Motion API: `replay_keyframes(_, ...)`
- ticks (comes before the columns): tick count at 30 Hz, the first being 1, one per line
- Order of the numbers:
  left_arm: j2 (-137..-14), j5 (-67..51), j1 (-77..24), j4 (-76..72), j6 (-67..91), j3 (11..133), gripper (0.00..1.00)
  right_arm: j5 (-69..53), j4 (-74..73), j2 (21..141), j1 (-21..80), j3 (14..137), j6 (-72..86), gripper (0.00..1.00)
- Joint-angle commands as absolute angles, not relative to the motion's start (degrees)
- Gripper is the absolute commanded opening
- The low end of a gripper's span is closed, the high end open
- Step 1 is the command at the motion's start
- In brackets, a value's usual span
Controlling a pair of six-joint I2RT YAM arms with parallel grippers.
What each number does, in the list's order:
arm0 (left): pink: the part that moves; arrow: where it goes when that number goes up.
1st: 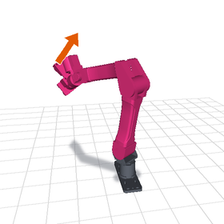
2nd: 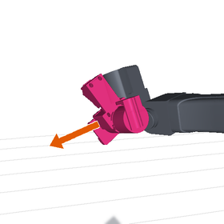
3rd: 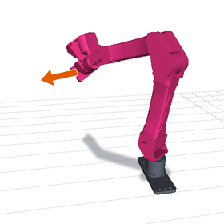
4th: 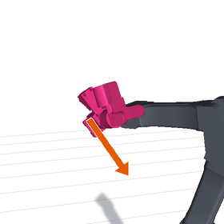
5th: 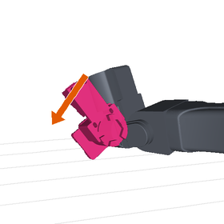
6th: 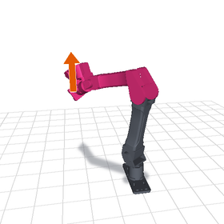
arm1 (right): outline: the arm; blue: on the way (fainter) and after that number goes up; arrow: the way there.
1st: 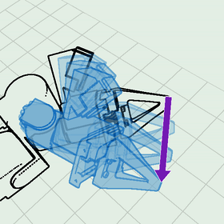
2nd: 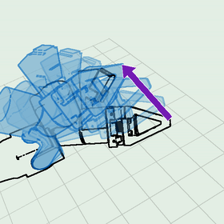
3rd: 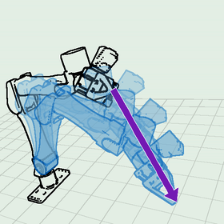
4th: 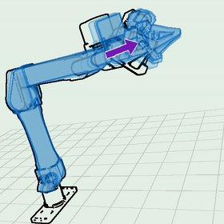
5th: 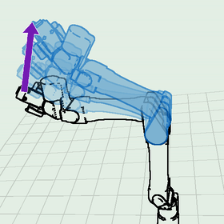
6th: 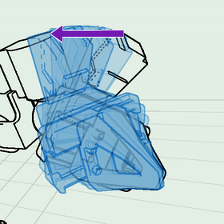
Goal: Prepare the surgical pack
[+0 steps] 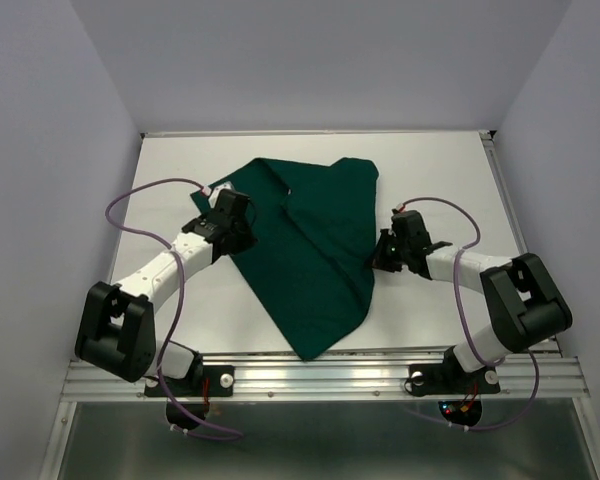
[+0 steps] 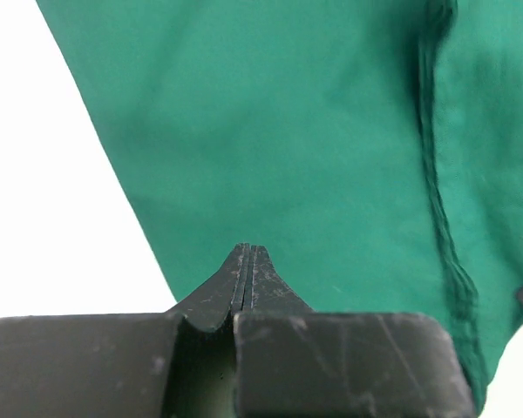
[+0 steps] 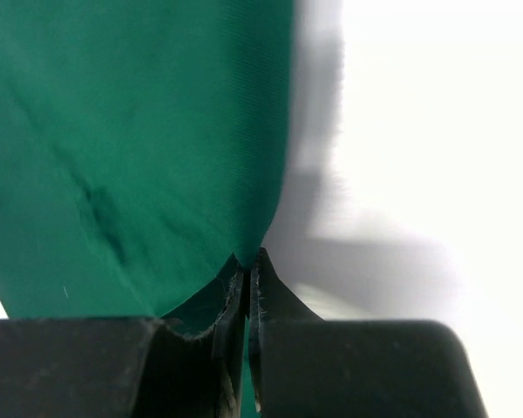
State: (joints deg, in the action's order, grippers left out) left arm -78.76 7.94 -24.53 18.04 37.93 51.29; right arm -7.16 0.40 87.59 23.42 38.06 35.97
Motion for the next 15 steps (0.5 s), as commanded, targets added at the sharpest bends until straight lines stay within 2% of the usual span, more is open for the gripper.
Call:
replay_keyframes(1, -76.4, 10.2, -21.0, 18.6, 35.6, 54.3, 0.0, -6.9, -3.2, 85.3, 17.9, 37.4, 30.2, 0.01)
replay_keyframes(6, -75.1, 9.2, -12.7, 14.5, 34.1, 52.6, 0.01, -7.7, -5.4, 87.4, 17.2, 39.7, 27.0, 0.01)
replay_keyframes(9, -77.2, 7.3, -7.8, 13.7, 32.6, 53.7, 0.1, -9.2, -5.5, 88.2, 17.2, 40.5, 26.4, 0.01)
replay_keyframes(10, -78.0, 7.0, -7.2, 13.7, 32.2, 55.0, 0.22, -9.2, -5.8, 88.2, 17.2, 41.0, 26.5, 0.01)
replay_keyframes(11, -79.8, 6.9, -6.5, 13.8, 31.8, 55.6, 0.28, -9.0, -6.0, 88.2, 17.2, 41.1, 26.5, 0.01)
replay_keyframes(12, -80.7, 6.1, -4.9, 13.6, 31.1, 56.9, 0.38, -8.9, -6.7, 88.2, 17.2, 41.7, 26.5, 0.14)
replay_keyframes(13, -82.8, 5.0, -4.1, 13.2, 30.5, 57.3, 0.41, -8.4, -7.2, 87.9, 17.2, 42.0, 26.5, 0.28)
replay_keyframes(14, -84.1, 4.3, -2.2, 13.2, 30.3, 57.9, 0.49, -8.4, -7.6, 87.7, 17.2, 42.3, 26.5, 0.39)
replay_keyframes(15, -85.2, 2.3, -1.3, 13.1, 29.4, 59.3, 0.61, -8.4, -8.9, 87.5, 17.2, 42.4, 26.5, 0.75)
